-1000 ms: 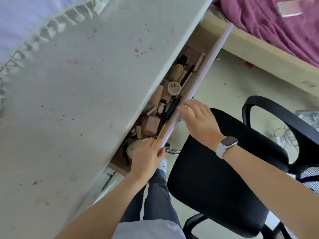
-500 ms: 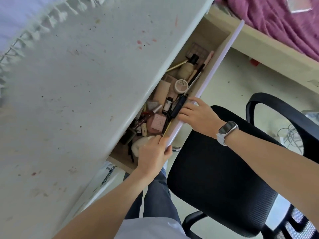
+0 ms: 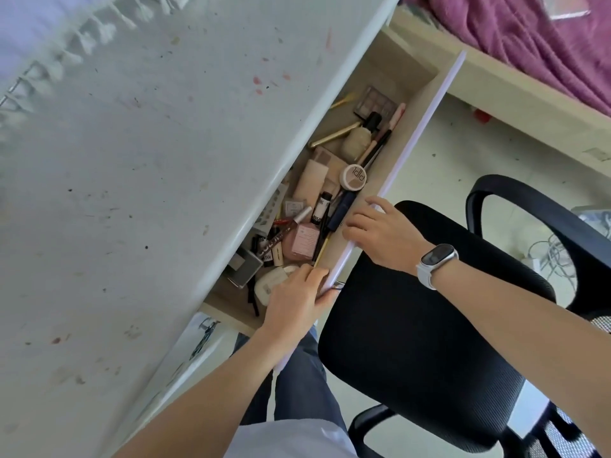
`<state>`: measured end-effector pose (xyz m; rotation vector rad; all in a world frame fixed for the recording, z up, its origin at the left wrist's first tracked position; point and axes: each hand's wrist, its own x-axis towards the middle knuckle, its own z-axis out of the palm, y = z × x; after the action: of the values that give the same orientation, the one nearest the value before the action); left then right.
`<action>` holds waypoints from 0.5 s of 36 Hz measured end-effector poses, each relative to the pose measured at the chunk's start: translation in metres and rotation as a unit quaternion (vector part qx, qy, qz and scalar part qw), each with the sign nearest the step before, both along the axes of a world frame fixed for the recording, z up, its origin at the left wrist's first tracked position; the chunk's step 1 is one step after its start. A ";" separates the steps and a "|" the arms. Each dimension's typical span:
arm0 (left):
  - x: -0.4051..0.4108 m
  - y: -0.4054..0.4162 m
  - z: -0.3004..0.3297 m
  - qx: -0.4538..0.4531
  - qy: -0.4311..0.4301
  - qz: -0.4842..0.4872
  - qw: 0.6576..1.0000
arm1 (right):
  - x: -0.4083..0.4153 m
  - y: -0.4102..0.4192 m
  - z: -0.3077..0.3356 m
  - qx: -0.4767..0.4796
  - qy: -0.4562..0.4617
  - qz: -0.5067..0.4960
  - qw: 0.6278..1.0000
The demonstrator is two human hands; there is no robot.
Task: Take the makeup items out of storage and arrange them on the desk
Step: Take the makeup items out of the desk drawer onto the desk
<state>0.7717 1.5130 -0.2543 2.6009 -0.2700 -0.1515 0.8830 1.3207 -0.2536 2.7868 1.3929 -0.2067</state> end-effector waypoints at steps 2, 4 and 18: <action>0.000 0.009 0.000 -0.008 0.006 -0.010 1.000 | -0.004 0.000 0.001 0.007 0.014 -0.014 1.000; 0.004 0.015 -0.003 0.020 0.019 0.007 1.000 | -0.005 0.000 0.004 0.024 0.031 -0.029 0.999; 0.041 0.016 -0.042 0.205 0.173 0.125 0.955 | -0.003 0.041 -0.003 -0.024 0.055 -0.162 0.985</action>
<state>0.8132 1.5288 -0.2959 2.9163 0.2433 -0.6235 0.8798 1.3617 -0.2564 2.9855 0.9263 -0.3991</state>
